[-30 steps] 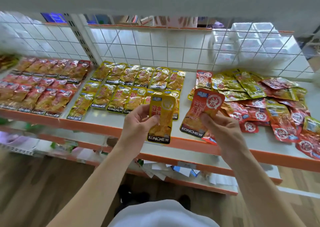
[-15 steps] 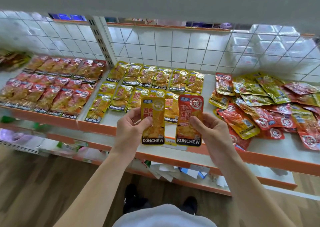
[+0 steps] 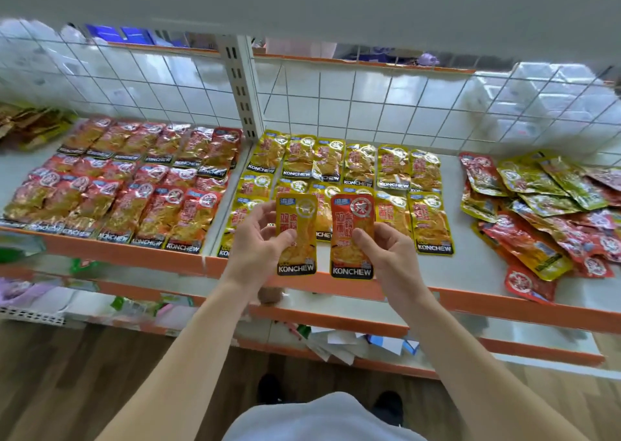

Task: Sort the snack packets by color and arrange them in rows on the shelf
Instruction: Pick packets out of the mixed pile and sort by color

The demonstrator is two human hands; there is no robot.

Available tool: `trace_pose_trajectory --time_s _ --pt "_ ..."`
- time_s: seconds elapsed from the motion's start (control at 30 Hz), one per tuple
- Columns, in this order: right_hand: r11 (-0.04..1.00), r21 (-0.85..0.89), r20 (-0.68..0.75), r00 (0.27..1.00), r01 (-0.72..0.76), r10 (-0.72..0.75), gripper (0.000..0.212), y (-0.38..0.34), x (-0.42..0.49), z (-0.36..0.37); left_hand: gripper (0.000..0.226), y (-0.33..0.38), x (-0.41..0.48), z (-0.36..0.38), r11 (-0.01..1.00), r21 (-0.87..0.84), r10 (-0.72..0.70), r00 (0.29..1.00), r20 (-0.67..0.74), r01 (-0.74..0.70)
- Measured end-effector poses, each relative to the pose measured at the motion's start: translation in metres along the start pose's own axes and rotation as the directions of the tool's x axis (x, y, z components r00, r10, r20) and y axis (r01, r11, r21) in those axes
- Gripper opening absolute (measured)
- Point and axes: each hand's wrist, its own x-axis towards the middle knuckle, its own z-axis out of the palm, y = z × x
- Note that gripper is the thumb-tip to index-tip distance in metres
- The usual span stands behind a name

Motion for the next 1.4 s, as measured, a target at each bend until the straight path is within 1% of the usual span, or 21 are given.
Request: trace_pose_trajectory --time_s 0.1,0.2,0.33,0.4,0.5,0.53,0.6,0.67,0.73,0.8,0.9,0.97,1.2,1.4 --pt "0.995 -0.048 -0.043 0.995 0.087 -0.089 0.007 0.0 0.008 0.018 0.052 -0.003 0.018 -0.009 0.977 0.195 0.078 0.996 0.047 -0.086" --pt "0.981 -0.126 -0.074 0.985 0.148 -0.158 0.006 0.002 0.014 0.031 0.067 -0.004 0.027 -0.015 0.895 0.404 0.17 0.982 0.081 -0.188" --pt "0.969 -0.187 -0.146 0.971 0.162 -0.19 0.004 0.014 0.017 0.036 0.072 -0.007 0.033 -0.024 0.769 0.563 0.278 0.952 0.13 -0.301" --pt "0.962 -0.22 -0.155 0.968 0.163 -0.199 0.006 0.017 0.018 0.038 0.068 -0.011 0.037 -0.028 0.684 0.64 0.328 0.931 0.158 -0.35" --pt "0.94 -0.306 -0.139 0.969 0.153 -0.203 0.006 0.02 0.019 0.04 0.057 -0.021 0.042 -0.036 0.462 0.784 0.435 0.876 0.207 -0.414" --pt "0.931 -0.331 -0.132 0.969 0.154 -0.207 0.006 0.02 0.019 0.041 0.054 -0.024 0.042 -0.038 0.411 0.804 0.467 0.857 0.22 -0.43" --pt "0.93 -0.337 -0.135 0.97 0.148 -0.203 0.007 0.021 0.021 0.04 0.047 -0.027 0.04 -0.042 0.343 0.806 0.505 0.818 0.276 -0.483" --pt "0.942 -0.305 -0.144 0.971 0.141 -0.192 0.005 0.02 0.022 0.039 0.045 -0.033 0.037 -0.045 0.284 0.793 0.504 0.788 0.354 -0.538" --pt "0.949 -0.274 -0.151 0.968 0.154 -0.2 0.007 0.019 0.021 0.039 0.049 -0.038 0.035 -0.046 0.238 0.791 0.477 0.778 0.41 -0.563" --pt "0.951 -0.246 -0.145 0.963 0.187 -0.227 0.014 0.016 0.019 0.038 0.051 -0.042 0.035 -0.047 0.209 0.798 0.457 0.778 0.431 -0.565" --pt "0.951 -0.213 -0.128 0.959 0.223 -0.254 0.032 0.015 0.015 0.038 0.053 -0.042 0.036 -0.045 0.184 0.812 0.412 0.794 0.448 -0.554" --pt "0.951 -0.213 -0.126 0.958 0.226 -0.256 0.036 0.015 0.014 0.038 0.055 -0.041 0.035 -0.044 0.177 0.817 0.381 0.804 0.457 -0.548" --pt "0.938 -0.244 -0.141 0.947 0.248 -0.288 0.036 0.015 0.012 0.042 0.062 -0.04 0.036 -0.045 0.135 0.833 0.292 0.825 0.484 -0.537" --pt "0.923 -0.288 -0.165 0.936 0.255 -0.311 0.036 0.018 0.011 0.043 0.066 -0.043 0.038 -0.047 0.167 0.816 0.267 0.823 0.502 -0.553"
